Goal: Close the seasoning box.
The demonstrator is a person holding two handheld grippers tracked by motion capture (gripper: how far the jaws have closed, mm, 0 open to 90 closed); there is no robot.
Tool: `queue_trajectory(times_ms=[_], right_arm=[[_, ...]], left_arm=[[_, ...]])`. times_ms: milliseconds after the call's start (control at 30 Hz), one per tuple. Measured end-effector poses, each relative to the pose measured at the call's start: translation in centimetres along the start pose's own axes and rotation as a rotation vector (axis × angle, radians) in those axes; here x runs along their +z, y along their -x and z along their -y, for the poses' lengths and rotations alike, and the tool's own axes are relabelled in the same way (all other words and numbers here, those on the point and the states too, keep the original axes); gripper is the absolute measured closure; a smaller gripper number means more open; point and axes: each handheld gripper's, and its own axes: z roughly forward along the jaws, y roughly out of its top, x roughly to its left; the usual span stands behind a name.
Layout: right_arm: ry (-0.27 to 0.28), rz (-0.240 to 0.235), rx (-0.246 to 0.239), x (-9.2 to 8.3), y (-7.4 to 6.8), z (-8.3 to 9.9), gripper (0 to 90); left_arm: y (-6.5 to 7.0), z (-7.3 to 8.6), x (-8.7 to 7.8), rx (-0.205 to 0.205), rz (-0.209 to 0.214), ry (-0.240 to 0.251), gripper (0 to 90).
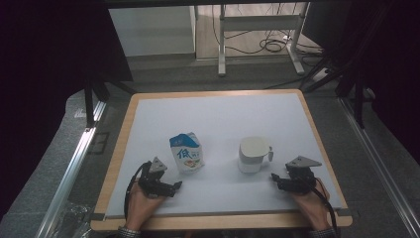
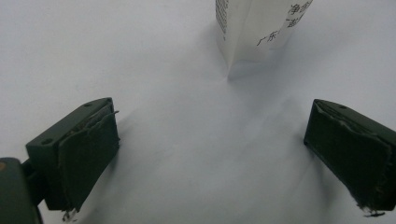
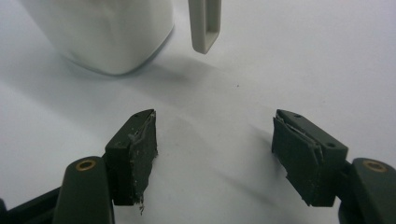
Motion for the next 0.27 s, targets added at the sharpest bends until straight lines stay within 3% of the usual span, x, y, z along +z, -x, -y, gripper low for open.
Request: queue_trajectory(times_ms=[267], right_arm=[[0.007,-0.007,0.007,0.12,0.09,0.18,28.2]], left_arm=[[0.01,0.01,0.02,-0.003,0.001,-0.001,2.5]])
